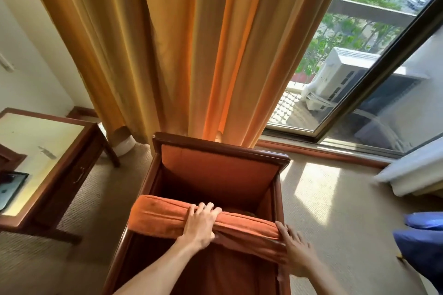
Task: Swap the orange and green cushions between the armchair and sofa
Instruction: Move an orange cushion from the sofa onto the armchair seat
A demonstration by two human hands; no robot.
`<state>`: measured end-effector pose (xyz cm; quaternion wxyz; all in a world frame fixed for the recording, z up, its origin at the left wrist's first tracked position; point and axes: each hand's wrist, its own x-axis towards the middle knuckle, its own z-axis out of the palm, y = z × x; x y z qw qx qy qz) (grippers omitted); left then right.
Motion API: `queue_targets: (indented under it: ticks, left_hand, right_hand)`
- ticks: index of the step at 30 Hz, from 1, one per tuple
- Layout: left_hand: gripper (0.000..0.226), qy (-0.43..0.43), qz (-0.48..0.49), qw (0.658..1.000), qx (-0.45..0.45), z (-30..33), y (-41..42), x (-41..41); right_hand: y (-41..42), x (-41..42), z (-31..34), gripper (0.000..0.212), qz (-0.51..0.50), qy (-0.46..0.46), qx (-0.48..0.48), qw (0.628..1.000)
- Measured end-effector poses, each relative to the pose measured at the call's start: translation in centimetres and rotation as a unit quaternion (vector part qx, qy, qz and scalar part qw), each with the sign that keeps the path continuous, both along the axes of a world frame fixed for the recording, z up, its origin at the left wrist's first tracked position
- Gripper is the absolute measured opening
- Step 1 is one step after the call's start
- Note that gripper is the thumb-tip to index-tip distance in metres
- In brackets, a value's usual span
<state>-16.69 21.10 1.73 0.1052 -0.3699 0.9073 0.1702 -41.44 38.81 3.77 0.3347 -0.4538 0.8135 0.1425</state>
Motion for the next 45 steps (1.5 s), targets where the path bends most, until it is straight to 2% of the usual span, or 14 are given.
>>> queue_targets:
  ticks: [3,5,10,13,16,21,24,28,31,33,36,38,42,45]
  left_hand:
    - [0.062,0.007,0.006,1.0,0.008,0.5,-0.7,0.2]
    - [0.058,0.032,0.016,0.999,0.016,1.1,-1.2,1.1]
    - [0.062,0.106,0.043,0.992,0.048,3.9,-3.1,5.2]
    - [0.08,0.08,0.052,0.991,0.093,6.6,-4.9,7.1]
    - [0.117,0.094,0.023,0.985,0.141,10.7,-4.2,6.6]
    - [0.129,0.318,0.049,0.937,0.133,15.0,-2.5,5.0]
    - [0.12,0.297,0.081,0.934,0.183,10.1,-3.5,6.6]
    - [0.08,0.327,0.118,0.915,0.207,2.6,-3.6,10.7]
    - [0.064,0.336,0.161,0.91,0.185,1.8,-5.2,14.7]
    - [0.053,0.315,0.185,0.913,0.181,1.5,-6.6,17.1]
    - [0.074,0.244,0.185,0.927,0.216,1.3,-7.7,17.9]
    - [0.102,0.196,0.169,0.936,0.239,2.0,-8.1,16.5]
    - [0.127,0.116,0.123,0.931,0.324,6.5,-8.6,12.7]
    - [0.147,0.081,0.13,0.955,0.254,10.7,-6.1,8.4]
  right_hand:
    - [2.5,0.0,-3.8,0.116,-0.075,-0.087,-0.183,0.976]
    - [2.0,0.3,-3.4,0.099,-0.058,-0.085,-0.272,0.957]
    - [-1.4,2.4,4.8,0.052,0.022,-0.031,-0.31,0.95]
    - [-3.9,5.2,10.4,0.045,0.058,-0.039,-0.375,0.924]
    - [-6.9,8.9,16.9,0.043,0.098,-0.072,-0.429,0.895]
    - [-12.6,13.1,22.4,0.058,0.094,-0.127,-0.431,0.888]
    - [-14.1,15.0,17.8,0.079,0.133,-0.109,-0.365,0.915]
    - [-12.4,15.8,9.8,0.125,0.149,-0.071,-0.246,0.955]
    - [-10.0,12.9,8.6,0.127,0.211,0.012,-0.235,0.949]
    - [-8.1,10.0,8.7,0.119,0.19,0.045,-0.22,0.956]
    - [-6.0,6.3,9.0,0.112,0.122,0.05,-0.185,0.974]
    - [-5.4,5.2,9.0,0.12,0.089,0.05,-0.151,0.983]
    - [-3.7,4.1,8.5,0.124,0.033,0.041,-0.156,0.986]
    - [-2.7,3.8,7.8,0.122,0.035,0.029,-0.171,0.984]
